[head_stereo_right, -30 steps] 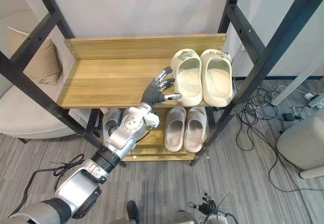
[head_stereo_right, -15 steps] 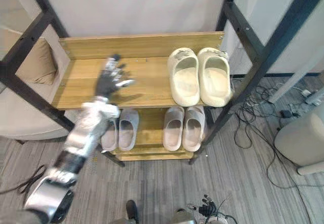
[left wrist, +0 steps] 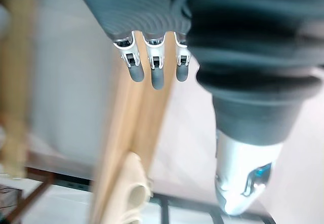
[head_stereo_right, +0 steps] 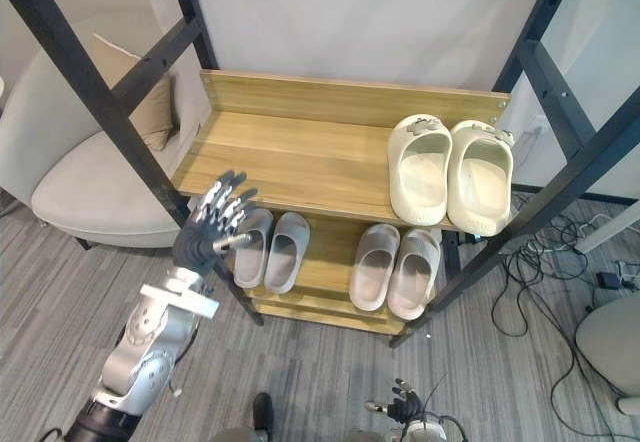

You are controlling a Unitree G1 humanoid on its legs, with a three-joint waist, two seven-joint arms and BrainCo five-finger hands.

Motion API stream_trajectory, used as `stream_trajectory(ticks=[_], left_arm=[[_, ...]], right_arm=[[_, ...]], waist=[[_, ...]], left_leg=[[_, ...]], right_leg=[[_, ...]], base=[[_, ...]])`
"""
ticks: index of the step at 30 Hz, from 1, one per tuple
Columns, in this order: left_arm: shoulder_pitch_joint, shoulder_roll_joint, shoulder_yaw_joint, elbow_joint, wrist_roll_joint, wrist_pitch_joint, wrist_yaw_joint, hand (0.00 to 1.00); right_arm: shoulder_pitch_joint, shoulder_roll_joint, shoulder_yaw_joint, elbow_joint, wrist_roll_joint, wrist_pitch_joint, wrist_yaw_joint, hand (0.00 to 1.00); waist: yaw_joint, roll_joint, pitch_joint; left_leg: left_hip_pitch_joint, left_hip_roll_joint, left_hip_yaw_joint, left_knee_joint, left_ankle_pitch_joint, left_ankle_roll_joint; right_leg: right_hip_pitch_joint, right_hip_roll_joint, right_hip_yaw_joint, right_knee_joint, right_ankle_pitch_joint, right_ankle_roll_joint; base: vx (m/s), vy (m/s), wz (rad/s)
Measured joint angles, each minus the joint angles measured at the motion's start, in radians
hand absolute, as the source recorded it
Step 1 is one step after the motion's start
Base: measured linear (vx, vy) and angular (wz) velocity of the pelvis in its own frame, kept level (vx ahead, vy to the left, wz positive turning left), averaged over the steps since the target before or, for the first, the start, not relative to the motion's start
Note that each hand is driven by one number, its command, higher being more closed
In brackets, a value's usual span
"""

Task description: Organize the slippers on the shoe rack

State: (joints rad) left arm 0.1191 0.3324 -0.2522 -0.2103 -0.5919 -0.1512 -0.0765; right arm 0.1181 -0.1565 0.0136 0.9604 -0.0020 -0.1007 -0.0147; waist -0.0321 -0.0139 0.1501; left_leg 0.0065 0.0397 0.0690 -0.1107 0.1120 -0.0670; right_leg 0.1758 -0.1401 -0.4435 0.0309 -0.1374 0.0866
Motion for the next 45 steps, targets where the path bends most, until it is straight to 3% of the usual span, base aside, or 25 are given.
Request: stream_trajectory(ticks=[5,8,14,21,27,30,32,34,37,39,41,42,44,45], left_arm=[[0.104,-0.038,0.033,0.174,0.017,0.012,-0.036,0.0],[0.105,-0.065,0.057,0.431,0.17,0.033,-0.036,0.0],[0.086,-0.124,0.092,0.719,0.387,0.04,-0.001,0.0],[0.062,-0.161,0.139,0.894,0.553,0.048,0.074,0.0],[0.05,-0.173,0.157,1.009,0.6,0.052,0.102,0.0],[0.044,-0.186,0.158,1.026,0.611,0.052,0.12,0.0],[0.024,-0.208,0.153,1.05,0.611,0.055,0.125,0.0],[0.009,-0.199,0.152,1.048,0.611,0.056,0.139,0.0],[-0.019,-0.189,0.148,1.048,0.61,0.057,0.162,0.0],[-0.039,-0.189,0.148,1.048,0.61,0.056,0.168,0.0],[-0.053,-0.198,0.148,1.049,0.61,0.053,0.173,0.0],[-0.064,-0.207,0.15,1.05,0.61,0.051,0.175,0.0],[-0.083,-0.235,0.15,1.07,0.607,0.053,0.185,0.0],[-0.087,-0.242,0.146,1.07,0.606,0.053,0.186,0.0]], right_arm=[[-0.005,0.001,0.0,0.01,-0.001,0.0,0.0,0.0],[-0.02,0.012,0.0,0.01,-0.008,-0.002,0.003,0.0],[-0.026,0.036,-0.001,0.01,-0.022,-0.005,0.003,0.0],[-0.036,0.05,-0.001,0.01,-0.038,-0.004,-0.004,0.0],[-0.041,0.051,-0.001,0.014,-0.039,-0.004,-0.007,0.0],[-0.053,0.052,0.0,0.021,-0.04,0.001,-0.008,0.0],[-0.068,0.046,0.001,0.017,-0.04,0.006,-0.012,0.0],[-0.075,0.054,0.002,0.016,-0.04,0.01,-0.018,0.0],[-0.077,0.063,0.009,0.015,-0.039,0.009,-0.022,0.0],[-0.091,0.063,0.01,0.013,-0.037,0.008,-0.025,0.0],[-0.102,0.061,0.009,0.015,-0.035,0.007,-0.029,0.0],[-0.123,0.06,0.01,0.015,-0.035,0.007,-0.029,0.0],[-0.155,0.053,0.009,0.012,-0.025,0.007,-0.036,0.0],[-0.159,0.056,0.009,0.012,-0.019,0.007,-0.038,0.0]], waist=[[0.025,-0.006,-0.004],[0.026,-0.01,-0.007],[0.026,-0.029,-0.019],[0.026,-0.032,-0.021],[0.03,-0.034,-0.023],[0.033,-0.038,-0.022],[0.031,-0.023,-0.011],[0.029,-0.03,-0.003],[0.021,-0.047,-0.007],[0.022,-0.058,-0.006],[0.039,-0.048,-0.005],[0.049,-0.028,0.0],[0.039,0.024,0.022],[0.039,0.028,0.025]], left_leg=[[-0.005,-0.002,0.0,0.0,-0.001,-0.001],[-0.004,-0.001,0.003,0.0,-0.001,-0.001],[0.007,0.001,0.009,0.0,-0.003,-0.003],[0.024,0.005,0.037,0.0,-0.008,-0.007],[0.041,0.008,0.073,0.0,-0.025,-0.006],[0.056,-0.01,0.08,0.0,-0.059,0.0],[0.053,-0.01,0.045,0.007,-0.067,0.005],[0.063,-0.014,-0.033,0.008,-0.049,0.018],[-0.012,-0.035,-0.183,0.068,-0.048,0.015],[-0.055,-0.068,-0.269,0.096,-0.043,0.002],[-0.105,-0.082,-0.344,0.112,-0.032,-0.025],[-0.138,-0.074,-0.37,0.116,-0.021,-0.041],[-0.196,-0.044,-0.447,0.112,0.021,-0.072],[-0.208,-0.035,-0.46,0.102,0.045,-0.076]], right_leg=[[0.002,0.001,-0.006,0.0,0.0,0.0],[0.002,0.002,-0.004,-0.001,0.0,0.0],[0.004,0.001,0.009,0.002,0.001,0.0],[0.003,-0.001,0.041,0.002,0.001,0.001],[-0.001,-0.003,0.078,0.007,0.002,0.002],[-0.034,-0.048,0.081,0.121,-0.052,0.033],[-0.131,-0.076,0.139,0.37,-0.065,0.044],[-0.201,-0.071,0.268,0.549,-0.056,0.014],[-0.224,0.01,0.506,0.531,-0.15,0.001],[-0.227,0.038,0.628,0.439,-0.151,-0.01],[-0.189,0.033,0.602,0.347,-0.193,-0.018],[-0.187,0.042,0.568,0.309,-0.203,-0.024],[-0.184,0.086,0.476,0.279,-0.187,-0.048],[-0.184,0.096,0.44,0.279,-0.183,-0.055]], base=[[0.02,-0.014,0.03],[0.0,0.0,0.0],[-0.02,0.003,-0.04],[-0.03,0.014,-0.13],[0.01,0.008,-0.18],[0.04,0.035,-0.05],[0.04,0.065,0.38],[0.07,0.062,1.1],[0.03,-0.058,1.64],[-0.07,-0.125,1.52],[-0.08,-0.176,1.13],[-0.08,-0.201,0.84],[-0.12,-0.201,1.16],[-0.14,-0.178,1.25]])
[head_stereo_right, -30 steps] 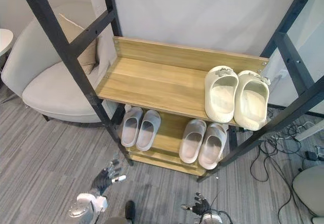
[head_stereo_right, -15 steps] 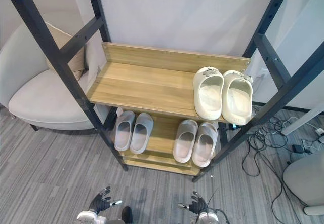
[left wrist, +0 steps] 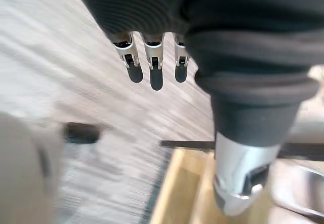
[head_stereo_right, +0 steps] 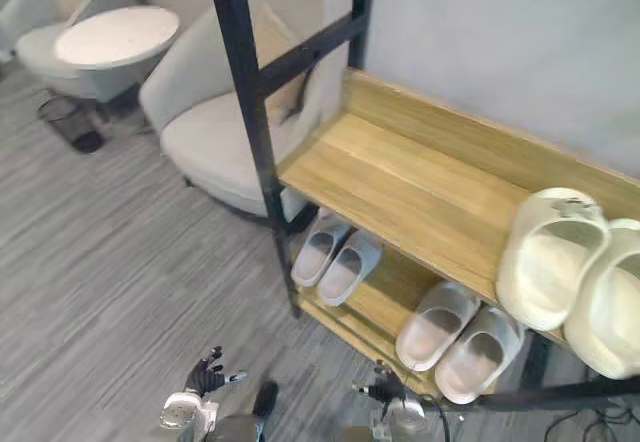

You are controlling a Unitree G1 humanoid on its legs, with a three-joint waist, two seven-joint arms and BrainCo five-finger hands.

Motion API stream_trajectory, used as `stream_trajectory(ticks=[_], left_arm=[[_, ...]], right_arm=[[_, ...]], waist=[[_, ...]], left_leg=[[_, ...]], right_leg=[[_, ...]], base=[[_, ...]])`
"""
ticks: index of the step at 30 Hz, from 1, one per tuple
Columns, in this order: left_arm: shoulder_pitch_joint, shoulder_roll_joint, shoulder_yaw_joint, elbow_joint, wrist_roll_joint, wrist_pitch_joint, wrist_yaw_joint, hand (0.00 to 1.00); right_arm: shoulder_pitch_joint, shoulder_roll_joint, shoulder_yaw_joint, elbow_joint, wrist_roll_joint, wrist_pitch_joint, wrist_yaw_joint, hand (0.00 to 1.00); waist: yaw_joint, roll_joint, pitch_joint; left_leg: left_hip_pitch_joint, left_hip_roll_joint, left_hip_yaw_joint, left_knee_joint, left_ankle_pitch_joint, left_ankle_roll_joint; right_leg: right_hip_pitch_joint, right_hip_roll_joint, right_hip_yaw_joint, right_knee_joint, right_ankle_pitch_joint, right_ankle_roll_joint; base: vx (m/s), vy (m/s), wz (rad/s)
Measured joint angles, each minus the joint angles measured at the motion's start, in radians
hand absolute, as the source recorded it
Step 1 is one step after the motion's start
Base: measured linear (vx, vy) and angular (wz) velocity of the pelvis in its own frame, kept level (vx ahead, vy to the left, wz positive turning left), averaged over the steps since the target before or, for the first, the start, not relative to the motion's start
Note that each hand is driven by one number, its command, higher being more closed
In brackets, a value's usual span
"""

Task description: Organize the slippers on the shoe rack

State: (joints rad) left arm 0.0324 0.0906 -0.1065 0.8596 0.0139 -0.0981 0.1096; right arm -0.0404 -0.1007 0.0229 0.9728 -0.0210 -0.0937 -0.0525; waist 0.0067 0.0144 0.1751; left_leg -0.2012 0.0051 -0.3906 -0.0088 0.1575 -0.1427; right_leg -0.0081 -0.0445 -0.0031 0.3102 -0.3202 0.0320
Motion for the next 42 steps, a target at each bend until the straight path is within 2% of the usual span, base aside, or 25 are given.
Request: stream_trajectory(ticks=[1,2,3,6,7,9,10,12,13,14,19,21,24,25,26,27,28,31,33,34,35,37,38,40,42], left_arm=[[-0.001,-0.006,-0.001,0.0,-0.002,0.0,0.001,0.0],[-0.003,-0.012,-0.001,0.0,-0.007,0.0,0.0,0.0],[-0.014,-0.012,-0.001,0.0,-0.008,0.001,0.0,0.0],[-0.044,-0.016,-0.034,0.001,-0.004,0.004,-0.003,0.0],[-0.041,-0.02,-0.036,0.002,0.003,0.004,-0.002,0.0],[-0.05,-0.03,-0.04,0.025,0.006,0.004,-0.003,0.0],[-0.076,-0.027,-0.046,0.035,0.013,0.005,-0.004,0.0],[-0.085,-0.009,-0.072,0.034,0.028,0.002,-0.003,0.0],[-0.093,0.013,-0.071,0.037,0.034,0.003,-0.004,0.0],[-0.09,0.012,-0.067,0.049,0.035,0.006,-0.003,0.0],[-0.068,0.011,-0.078,0.067,0.036,0.018,-0.006,0.0],[-0.051,0.015,-0.076,0.067,0.036,0.018,-0.004,0.0],[-0.053,0.012,-0.066,0.066,0.033,0.018,-0.001,0.0],[-0.06,0.014,-0.062,0.068,0.033,0.017,0.0,0.0],[-0.073,0.02,-0.04,0.067,0.031,0.015,0.001,0.0],[-0.08,0.02,-0.028,0.083,0.027,0.016,0.003,0.0],[-0.083,0.023,-0.027,0.086,0.024,0.016,0.003,0.0],[-0.067,0.006,-0.022,0.087,0.023,0.013,0.0,0.0],[-0.023,-0.002,0.014,0.086,0.021,0.005,-0.001,0.0],[-0.003,-0.008,0.058,0.086,0.02,0.003,-0.001,0.0],[0.016,-0.031,0.126,0.074,0.009,0.003,0.0,0.0],[0.032,-0.041,0.17,0.041,-0.003,0.003,0.002,0.0],[0.043,-0.041,0.197,0.015,-0.017,0.003,0.003,0.0],[0.047,-0.041,0.208,-0.013,-0.022,-0.001,0.007,0.0],[0.034,-0.043,0.206,-0.019,-0.024,-0.005,0.005,0.0]], right_arm=[[-0.001,0.004,-0.001,0.0,0.002,0.0,-0.006,0.0],[-0.004,0.014,-0.011,-0.002,0.002,0.0,-0.01,0.0],[-0.01,0.023,-0.022,-0.004,0.003,0.0,-0.016,0.0],[0.011,0.011,-0.052,-0.013,0.004,0.001,-0.031,0.0],[0.021,0.004,-0.051,-0.017,0.004,0.001,-0.031,0.0],[0.032,-0.008,-0.051,-0.024,0.005,0.001,-0.03,0.0],[0.033,-0.009,-0.055,-0.024,0.014,0.004,-0.03,0.0],[0.051,0.009,-0.059,-0.022,0.023,0.003,-0.025,0.0],[0.035,0.024,-0.06,-0.02,0.023,0.002,-0.025,0.0],[0.016,0.023,-0.06,-0.02,0.023,0.001,-0.025,0.0],[0.018,0.03,-0.058,-0.016,0.021,0.006,-0.018,0.0],[0.032,0.036,-0.05,-0.016,0.021,0.006,-0.006,0.0],[0.044,0.011,-0.049,-0.019,0.021,0.003,-0.003,0.0],[0.048,0.012,-0.048,-0.017,0.021,0.002,-0.004,0.0],[0.06,0.02,-0.053,-0.025,0.028,-0.002,-0.004,0.0],[0.053,0.024,-0.058,-0.042,0.031,-0.013,-0.007,0.0],[0.06,0.02,-0.054,-0.033,0.032,-0.01,-0.003,0.0],[0.059,0.015,-0.059,-0.038,0.034,-0.016,-0.003,0.0],[0.071,0.02,-0.059,-0.039,0.033,-0.015,-0.003,0.0],[0.083,0.034,-0.056,-0.049,0.033,-0.014,-0.002,0.0],[0.088,0.034,-0.055,-0.075,0.033,-0.01,-0.003,0.0],[0.096,0.036,-0.048,-0.107,0.035,-0.01,-0.003,0.0],[0.098,0.044,-0.034,-0.123,0.042,-0.01,-0.005,0.0],[0.089,0.055,-0.017,-0.142,0.043,-0.012,-0.006,0.0],[0.066,0.052,-0.019,-0.127,0.043,-0.012,-0.007,0.0]], waist=[[0.002,-0.001,0.002],[0.001,-0.006,0.008],[-0.003,-0.024,0.019],[-0.018,-0.056,0.04],[-0.019,-0.048,0.035],[-0.023,0.008,0.008],[-0.032,0.012,0.014],[-0.049,-0.022,-0.009],[-0.047,-0.047,-0.008],[-0.043,-0.038,-0.002],[-0.046,-0.029,0.004],[-0.046,-0.023,0.007],[-0.06,0.018,0.014],[-0.067,0.011,0.014],[-0.077,-0.006,0.022],[-0.078,-0.013,0.034],[-0.081,-0.037,0.029],[-0.089,-0.018,0.03],[-0.089,-0.018,0.01],[-0.079,-0.023,0.01],[-0.057,-0.01,0.016],[-0.054,-0.005,0.018],[-0.042,-0.003,0.02],[-0.021,-0.02,0.026],[-0.014,-0.021,0.024]], left_leg=[[-0.009,0.008,0.014,-0.018,0.025,0.021],[-0.023,0.02,0.117,-0.021,-0.01,0.113],[-0.071,0.039,0.258,0.035,-0.082,0.169],[-0.157,0.087,0.591,0.414,-0.165,0.159],[-0.144,0.114,0.644,0.489,-0.202,0.157],[-0.126,0.192,0.782,0.547,-0.306,0.178],[-0.129,0.173,0.822,0.531,-0.297,0.203],[-0.087,0.075,0.773,0.36,-0.274,0.198],[-0.087,0.053,0.786,0.354,-0.28,0.206],[-0.1,0.075,0.806,0.396,-0.304,0.21],[-0.032,-0.034,0.71,0.284,-0.293,0.215],[0.031,-0.071,0.674,0.189,-0.276,0.191],[0.1,-0.083,0.621,0.054,-0.274,0.186],[0.112,-0.086,0.624,0.048,-0.29,0.167],[0.08,-0.076,0.633,0.141,-0.322,0.246],[0.089,-0.096,0.61,0.16,-0.262,0.262],[0.11,-0.12,0.584,0.141,-0.262,0.254],[0.179,-0.14,0.477,0.093,-0.267,0.252],[0.185,-0.143,0.452,0.122,-0.318,0.22],[0.174,-0.139,0.461,0.232,-0.391,0.167],[0.084,-0.105,0.52,0.489,-0.434,0.108],[-0.036,-0.035,0.612,0.799,-0.393,0.056],[-0.088,0.077,0.701,0.967,-0.403,0.091],[-0.137,0.204,0.759,1.037,-0.425,0.104],[-0.196,0.227,0.763,0.931,-0.429,0.107]], right_leg=[[0.001,0.006,-0.041,-0.003,0.007,-0.012],[0.003,0.007,-0.1,-0.014,0.018,-0.032],[0.003,-0.01,-0.154,-0.038,0.025,-0.043],[0.042,-0.079,-0.29,-0.056,0.038,-0.036],[0.048,-0.082,-0.317,-0.056,0.04,-0.033],[0.042,-0.07,-0.385,-0.031,0.042,-0.028],[0.039,-0.066,-0.406,-0.001,0.041,-0.026],[0.059,-0.089,-0.393,-0.074,0.05,-0.024],[0.086,-0.115,-0.413,-0.109,0.051,0.016],[0.103,-0.11,-0.429,-0.108,0.052,0.028],[0.021,-0.193,-0.39,0.174,0.059,0.049],[-0.042,-0.163,-0.272,0.266,0.037,0.06],[-0.128,-0.042,-0.199,0.264,0.022,0.046],[-0.156,-0.025,-0.181,0.231,0.016,0.035],[-0.162,-0.021,-0.175,0.212,0.003,0.038],[-0.168,-0.014,-0.166,0.183,0.0,0.047],[-0.176,-0.014,-0.139,0.163,0.009,0.033],[-0.187,0.013,-0.156,0.13,0.039,-0.013],[-0.172,0.012,-0.171,0.08,0.06,-0.031],[-0.131,0.002,-0.184,0.028,0.092,-0.062],[-0.084,0.001,-0.202,0.022,0.061,-0.082],[-0.022,0.0,-0.23,-0.004,0.049,-0.072],[0.048,0.011,-0.235,-0.036,0.042,-0.073],[0.163,0.0,-0.232,-0.117,0.04,-0.07],[0.222,-0.038,-0.226,-0.168,0.04,-0.069]], base=[[-0.14,-0.146,1.14],[-0.18,-0.14,1.22],[-0.15,-0.09,1.35],[-0.04,-0.033,1.28],[0.03,0.084,0.92],[0.04,0.159,1.02],[0.04,0.205,1.7],[0.03,0.222,1.69],[0.05,0.159,0.9],[0.06,0.132,0.6],[0.03,0.188,0.6],[0.05,0.147,0.59],[0.1,0.103,0.63],[0.18,0.083,0.93],[0.14,-0.048,1.14],[0.15,-0.083,1.2],[0.15,-0.1,1.23],[0.23,-0.033,1.07],[0.32,-0.053,0.97],[0.42,-0.058,0.69],[0.42,-0.036,0.61],[0.34,0.007,0.33],[0.43,-0.011,0.16],[0.53,0.01,0.1],[0.53,0.143,0.06]])
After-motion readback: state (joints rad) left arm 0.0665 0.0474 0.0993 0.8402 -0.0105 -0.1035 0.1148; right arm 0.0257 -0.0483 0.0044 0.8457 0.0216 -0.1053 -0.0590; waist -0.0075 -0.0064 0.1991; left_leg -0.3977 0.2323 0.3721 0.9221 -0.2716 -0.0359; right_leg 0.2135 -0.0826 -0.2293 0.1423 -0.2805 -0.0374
